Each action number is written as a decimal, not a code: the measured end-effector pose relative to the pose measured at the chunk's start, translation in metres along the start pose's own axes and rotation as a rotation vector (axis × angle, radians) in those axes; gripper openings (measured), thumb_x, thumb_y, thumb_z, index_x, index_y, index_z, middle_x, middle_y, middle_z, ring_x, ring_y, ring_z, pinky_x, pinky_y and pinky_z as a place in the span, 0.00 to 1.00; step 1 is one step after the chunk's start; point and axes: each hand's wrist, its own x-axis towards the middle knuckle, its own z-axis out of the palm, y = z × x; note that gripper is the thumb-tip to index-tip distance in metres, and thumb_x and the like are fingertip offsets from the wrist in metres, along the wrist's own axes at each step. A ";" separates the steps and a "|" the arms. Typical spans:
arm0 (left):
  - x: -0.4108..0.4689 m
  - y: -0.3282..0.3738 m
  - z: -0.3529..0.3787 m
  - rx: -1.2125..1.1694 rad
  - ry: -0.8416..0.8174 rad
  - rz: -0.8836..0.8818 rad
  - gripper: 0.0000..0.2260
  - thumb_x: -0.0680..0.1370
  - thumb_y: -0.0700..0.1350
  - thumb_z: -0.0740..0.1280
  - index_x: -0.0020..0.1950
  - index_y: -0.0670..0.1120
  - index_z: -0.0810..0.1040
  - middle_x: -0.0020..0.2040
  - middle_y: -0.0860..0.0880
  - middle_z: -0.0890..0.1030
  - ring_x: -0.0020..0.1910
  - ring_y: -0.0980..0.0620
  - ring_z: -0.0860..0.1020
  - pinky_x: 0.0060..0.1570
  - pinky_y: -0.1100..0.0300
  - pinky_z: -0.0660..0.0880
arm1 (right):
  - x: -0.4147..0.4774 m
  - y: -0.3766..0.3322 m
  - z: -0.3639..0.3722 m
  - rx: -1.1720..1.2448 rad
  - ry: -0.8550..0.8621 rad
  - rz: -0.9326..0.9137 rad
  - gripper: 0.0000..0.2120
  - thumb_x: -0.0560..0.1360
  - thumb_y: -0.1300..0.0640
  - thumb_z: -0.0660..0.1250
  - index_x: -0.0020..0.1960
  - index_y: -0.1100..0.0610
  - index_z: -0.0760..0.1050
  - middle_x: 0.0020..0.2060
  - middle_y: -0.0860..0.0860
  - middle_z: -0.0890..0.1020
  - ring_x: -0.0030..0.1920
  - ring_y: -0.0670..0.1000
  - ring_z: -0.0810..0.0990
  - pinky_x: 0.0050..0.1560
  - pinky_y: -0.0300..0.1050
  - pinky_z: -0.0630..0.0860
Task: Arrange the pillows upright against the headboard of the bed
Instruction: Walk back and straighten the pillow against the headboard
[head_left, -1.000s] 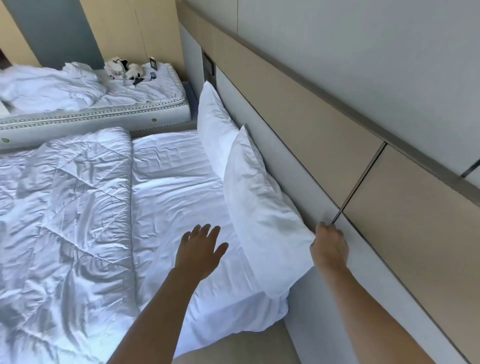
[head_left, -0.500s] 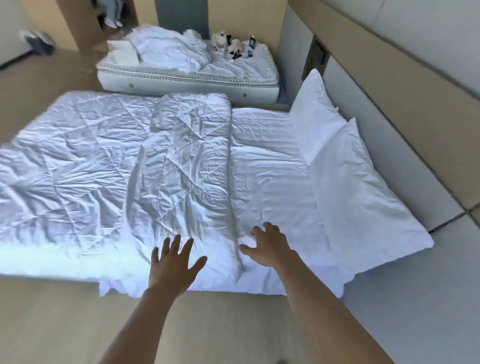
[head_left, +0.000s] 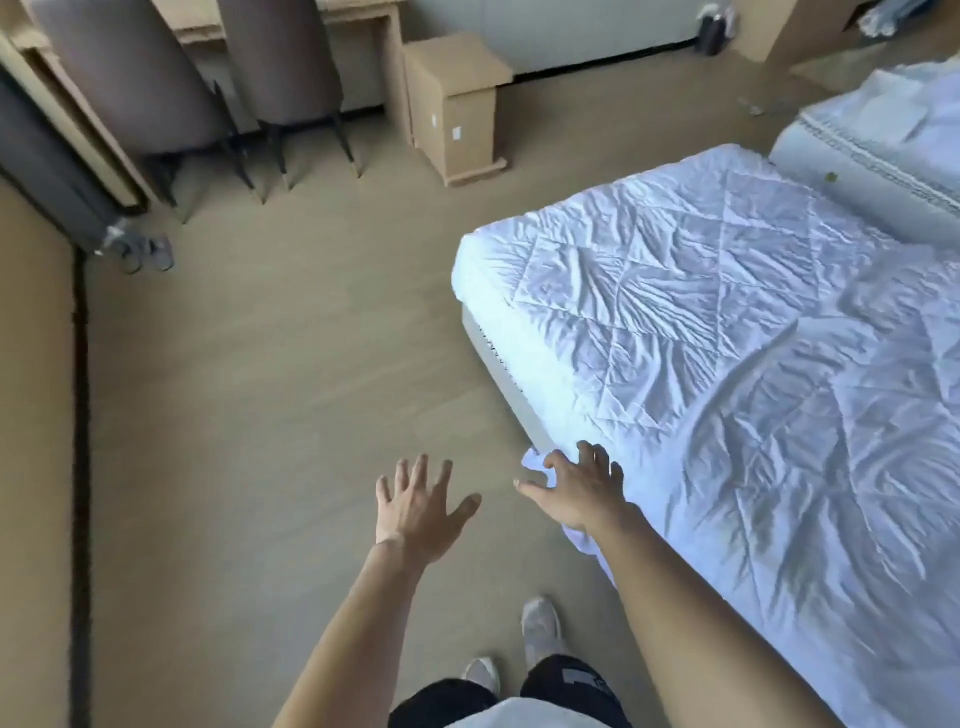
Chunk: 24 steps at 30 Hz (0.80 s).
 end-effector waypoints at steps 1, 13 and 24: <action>0.008 -0.014 -0.005 -0.024 0.007 -0.043 0.35 0.78 0.71 0.49 0.81 0.55 0.55 0.83 0.47 0.52 0.81 0.43 0.49 0.77 0.40 0.48 | 0.015 -0.018 -0.002 -0.032 -0.008 -0.035 0.32 0.69 0.25 0.57 0.64 0.44 0.71 0.67 0.53 0.65 0.73 0.57 0.57 0.73 0.58 0.54; 0.181 -0.111 -0.092 -0.140 0.098 -0.333 0.35 0.77 0.72 0.49 0.80 0.57 0.56 0.82 0.47 0.54 0.81 0.44 0.51 0.76 0.40 0.51 | 0.225 -0.168 -0.061 -0.174 -0.009 -0.223 0.38 0.65 0.23 0.54 0.65 0.44 0.70 0.73 0.58 0.62 0.74 0.61 0.55 0.73 0.63 0.52; 0.339 -0.164 -0.206 -0.147 0.107 -0.367 0.35 0.78 0.71 0.49 0.81 0.56 0.55 0.82 0.46 0.53 0.81 0.44 0.50 0.76 0.39 0.50 | 0.389 -0.281 -0.140 -0.209 -0.016 -0.274 0.39 0.66 0.24 0.56 0.68 0.48 0.68 0.75 0.59 0.59 0.77 0.61 0.51 0.75 0.65 0.47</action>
